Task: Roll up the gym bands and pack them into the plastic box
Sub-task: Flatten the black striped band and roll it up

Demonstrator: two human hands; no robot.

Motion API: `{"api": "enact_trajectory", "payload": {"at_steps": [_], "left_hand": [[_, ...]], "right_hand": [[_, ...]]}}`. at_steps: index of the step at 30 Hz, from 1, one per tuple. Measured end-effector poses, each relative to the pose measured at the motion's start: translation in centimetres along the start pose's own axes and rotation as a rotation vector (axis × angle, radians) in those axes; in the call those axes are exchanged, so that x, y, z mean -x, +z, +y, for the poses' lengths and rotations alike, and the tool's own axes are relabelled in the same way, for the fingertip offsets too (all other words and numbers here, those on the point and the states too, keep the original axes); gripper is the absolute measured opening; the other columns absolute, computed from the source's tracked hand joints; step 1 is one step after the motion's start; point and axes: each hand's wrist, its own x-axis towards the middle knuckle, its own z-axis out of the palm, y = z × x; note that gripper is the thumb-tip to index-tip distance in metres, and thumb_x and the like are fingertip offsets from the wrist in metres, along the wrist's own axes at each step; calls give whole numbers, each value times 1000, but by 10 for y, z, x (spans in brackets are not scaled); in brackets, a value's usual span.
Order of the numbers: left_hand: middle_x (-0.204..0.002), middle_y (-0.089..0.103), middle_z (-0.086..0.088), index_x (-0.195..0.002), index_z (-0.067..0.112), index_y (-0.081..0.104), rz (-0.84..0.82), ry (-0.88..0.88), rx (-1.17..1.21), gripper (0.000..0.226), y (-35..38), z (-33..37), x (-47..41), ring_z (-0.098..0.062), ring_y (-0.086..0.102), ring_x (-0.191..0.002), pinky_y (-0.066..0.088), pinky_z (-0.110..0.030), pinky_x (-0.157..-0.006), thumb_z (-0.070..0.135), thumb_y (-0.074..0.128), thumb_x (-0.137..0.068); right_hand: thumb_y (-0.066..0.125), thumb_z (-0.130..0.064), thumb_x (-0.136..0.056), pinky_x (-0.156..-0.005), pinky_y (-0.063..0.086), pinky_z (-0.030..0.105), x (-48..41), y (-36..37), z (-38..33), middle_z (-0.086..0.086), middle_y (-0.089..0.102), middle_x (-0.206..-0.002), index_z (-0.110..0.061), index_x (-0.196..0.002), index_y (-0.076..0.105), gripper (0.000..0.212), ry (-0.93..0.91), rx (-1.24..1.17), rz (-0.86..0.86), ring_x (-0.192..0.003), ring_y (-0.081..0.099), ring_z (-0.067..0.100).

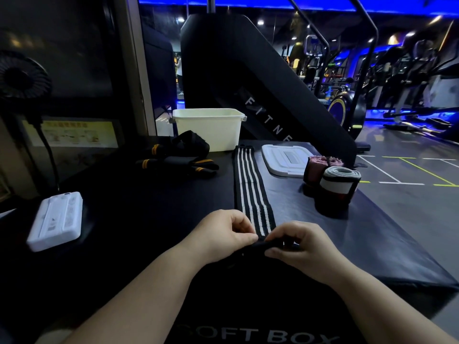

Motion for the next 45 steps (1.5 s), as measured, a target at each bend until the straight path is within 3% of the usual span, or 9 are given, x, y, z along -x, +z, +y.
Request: {"api": "enact_trajectory", "payload": {"at_steps": [5,8,11,17,22,26,32,40,45], "left_hand": [[-79,69,8,-82,28,72,-41,42,82,4,-4,0,3,-2,62,-72,53,-27,-76,26,75,-83],[-80,69,15,-82,29,73,-111,53,63,11,-5,2,6,2,63,-73,53,-18,-72,25,82,-77],[-79,71,13,-85,29,73,-89,35,34,16,-4,0,4,3,64,-71,51,-13,-69,21,83,-75],[-83,73,2,-78,33,70,-32,-21,28,12,3,-5,-6,-2,63,-71,52,-23,-73,24,77,-81],[-80,70,10,-78,30,70,-46,-84,68,11,5,-7,-12,-1,63,-75,51,-19,-75,22,72,-86],[-88,70,4,-83,27,68,-43,-130,33,5,5,-3,-17,-11,65,-83,53,-30,-83,24,69,-87],[-80,60,6,-88,29,62,-61,-151,-15,10,3,-3,-22,-10,53,-67,45,-26,-64,32,70,-83],[-83,67,6,-76,27,69,-7,-77,-115,7,3,-1,-22,-6,60,-72,51,-23,-71,30,73,-81],[-86,72,5,-89,24,74,-31,10,89,10,7,-7,-20,-3,65,-79,52,-24,-82,17,67,-89]], "right_hand": [[83,-15,-75,-67,43,10,-2,-1,-1,-14,71,-78,-33,-79,71,22,71,-53,-20,-71,64,0],[82,-14,-76,-68,44,9,-3,0,-3,-12,72,-79,-27,-81,74,16,119,-67,-35,-73,64,-2],[83,-15,-75,-67,44,11,-5,2,-2,-9,72,-81,-29,-82,72,19,144,-84,-4,-69,62,-3],[82,-15,-75,-65,42,15,-5,3,2,-7,64,-74,-31,-83,64,26,138,-131,-5,-65,55,1],[82,-46,-56,-74,46,14,-7,0,8,-14,61,-97,-44,-95,63,42,48,11,-4,-88,60,7],[81,-31,-62,-69,43,8,-6,1,11,-24,58,-104,-46,-106,56,53,-49,124,-5,-86,58,1],[74,-50,-67,-64,43,10,-11,-4,15,-22,62,-90,-44,-102,60,38,-68,195,-40,-82,60,1],[74,-53,-66,-64,40,6,-18,-4,21,-14,67,-88,-37,-92,68,31,-80,129,-46,-81,62,-2],[80,-38,-71,-65,37,7,-26,-8,20,-12,66,-78,-36,-80,73,12,21,131,-81,-76,59,-5]]}}
